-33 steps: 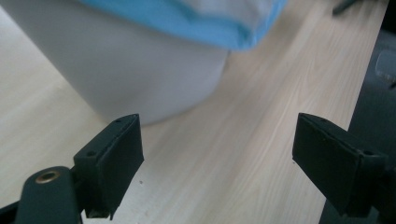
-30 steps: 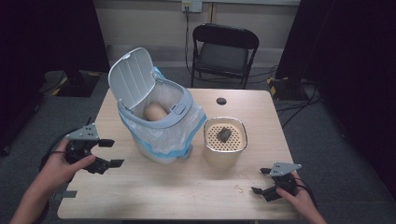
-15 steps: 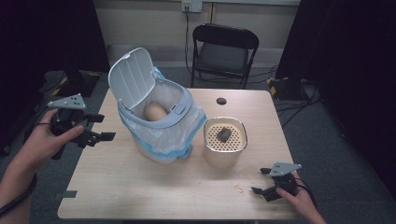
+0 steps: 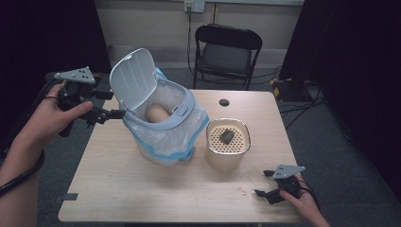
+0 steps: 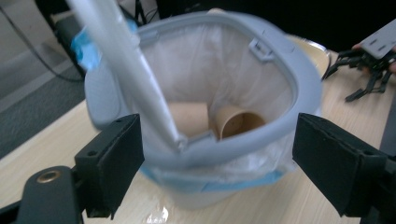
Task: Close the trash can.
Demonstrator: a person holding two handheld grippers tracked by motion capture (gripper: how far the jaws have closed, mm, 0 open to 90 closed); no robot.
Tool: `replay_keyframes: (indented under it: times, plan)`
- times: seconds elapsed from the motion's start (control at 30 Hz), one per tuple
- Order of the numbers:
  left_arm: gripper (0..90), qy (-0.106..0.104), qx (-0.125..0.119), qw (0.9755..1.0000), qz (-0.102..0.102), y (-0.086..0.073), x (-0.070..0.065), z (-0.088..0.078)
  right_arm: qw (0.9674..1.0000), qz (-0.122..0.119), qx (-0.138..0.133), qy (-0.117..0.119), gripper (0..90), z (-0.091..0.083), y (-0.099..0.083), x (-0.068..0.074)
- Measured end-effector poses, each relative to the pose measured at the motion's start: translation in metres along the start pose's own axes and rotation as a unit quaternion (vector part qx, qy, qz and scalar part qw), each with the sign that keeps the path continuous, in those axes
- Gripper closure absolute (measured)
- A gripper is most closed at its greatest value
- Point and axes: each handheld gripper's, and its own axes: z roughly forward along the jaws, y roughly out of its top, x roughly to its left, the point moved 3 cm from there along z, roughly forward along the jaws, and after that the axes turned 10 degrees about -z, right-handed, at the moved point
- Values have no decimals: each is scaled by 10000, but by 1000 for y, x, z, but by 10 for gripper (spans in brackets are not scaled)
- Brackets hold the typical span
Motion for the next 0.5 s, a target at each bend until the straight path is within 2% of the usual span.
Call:
replay_keyframes:
  times: [0.13, 0.2, 0.27, 0.33, 0.5]
  plan:
    - [151, 61, 26, 10000, -17, 4, -1, 2, 10000, -5, -1, 4, 125, 0, 0, 0]
    - [150, 38, -34, 10000, -36, 6, -2, 2, 10000, -5, -2, 1, 125, 0, 0, 0]
    - [152, -99, -150, 9998, -18, 11, -7, 3, 10000, -4, -2, -3, 125, 0, 0, 0]
    - [154, -269, -216, 9994, 89, 17, -13, 7, 10000, -3, -3, -8, 124, 0, 0, 0]
    - [158, -359, -31, 9989, 287, 28, -29, 23, 10000, 4, 0, -9, 124, 0, 0, 0]
